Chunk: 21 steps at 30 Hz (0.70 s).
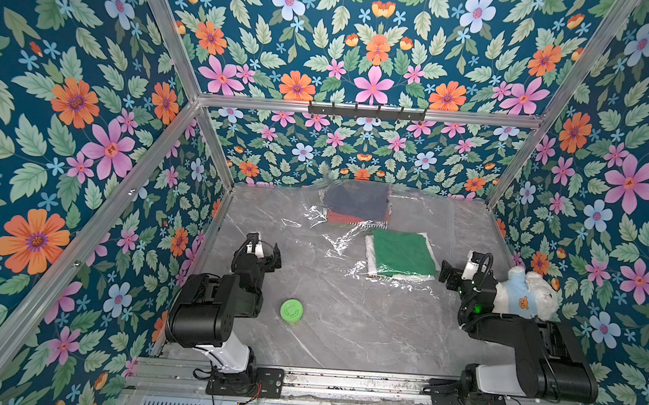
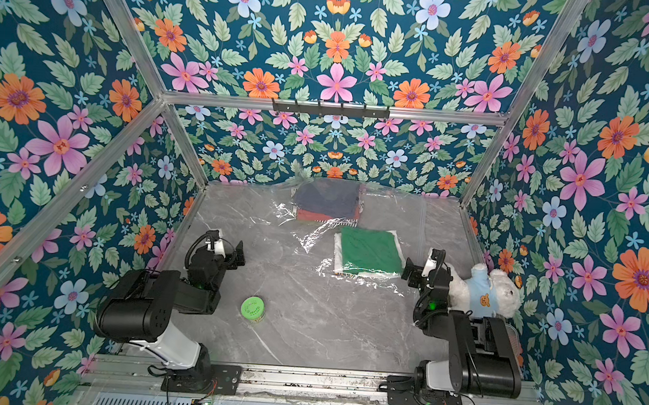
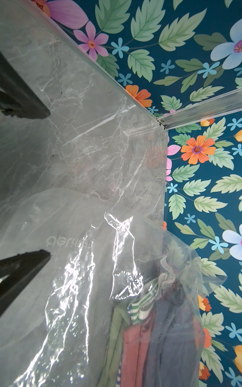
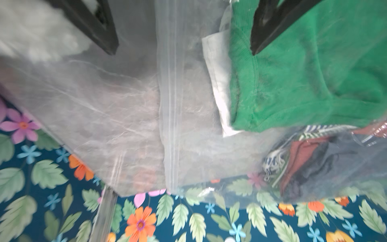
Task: Take the tank top out of the vacuum bag
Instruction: Move the vacuum bag to the center of the board.
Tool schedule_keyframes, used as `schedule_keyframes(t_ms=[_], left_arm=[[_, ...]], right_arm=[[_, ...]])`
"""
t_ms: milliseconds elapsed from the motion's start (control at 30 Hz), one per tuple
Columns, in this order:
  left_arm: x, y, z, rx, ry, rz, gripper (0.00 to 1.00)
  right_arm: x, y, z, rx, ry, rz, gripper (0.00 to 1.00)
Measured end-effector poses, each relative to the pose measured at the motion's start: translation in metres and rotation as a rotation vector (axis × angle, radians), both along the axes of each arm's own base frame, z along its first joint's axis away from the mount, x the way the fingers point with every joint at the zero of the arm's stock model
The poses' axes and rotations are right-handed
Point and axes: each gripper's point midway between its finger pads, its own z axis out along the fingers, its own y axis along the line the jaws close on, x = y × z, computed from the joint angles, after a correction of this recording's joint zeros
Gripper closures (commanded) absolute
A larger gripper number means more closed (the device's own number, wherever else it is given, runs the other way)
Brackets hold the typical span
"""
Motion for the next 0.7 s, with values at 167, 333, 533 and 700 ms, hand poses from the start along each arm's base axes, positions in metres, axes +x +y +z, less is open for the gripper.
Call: schedule_keyframes(t_ms=[167,333,533,700], left_arm=[[0.006,-0.005,0.037,0.008,-0.062,-0.032,0.01],[0.007,-0.025,0.066,0.041,-0.087,-0.061,0.01],[0.024,-0.090,0.107,0.097,-0.121,-0.159,0.01],[0.046,-0.117,0.112,0.005,-0.071,-0.147,0.01]], right_arm=[[-0.008,-0.007,0.064,0.002,-0.144,-0.045,0.00],[-0.012,-0.008,0.094,0.037,-0.153,-0.062,0.00],[-0.008,-0.007,0.115,0.092,-0.106,-0.066,0.00],[-0.005,0.001,0.102,0.150,-0.018,-0.042,0.00]])
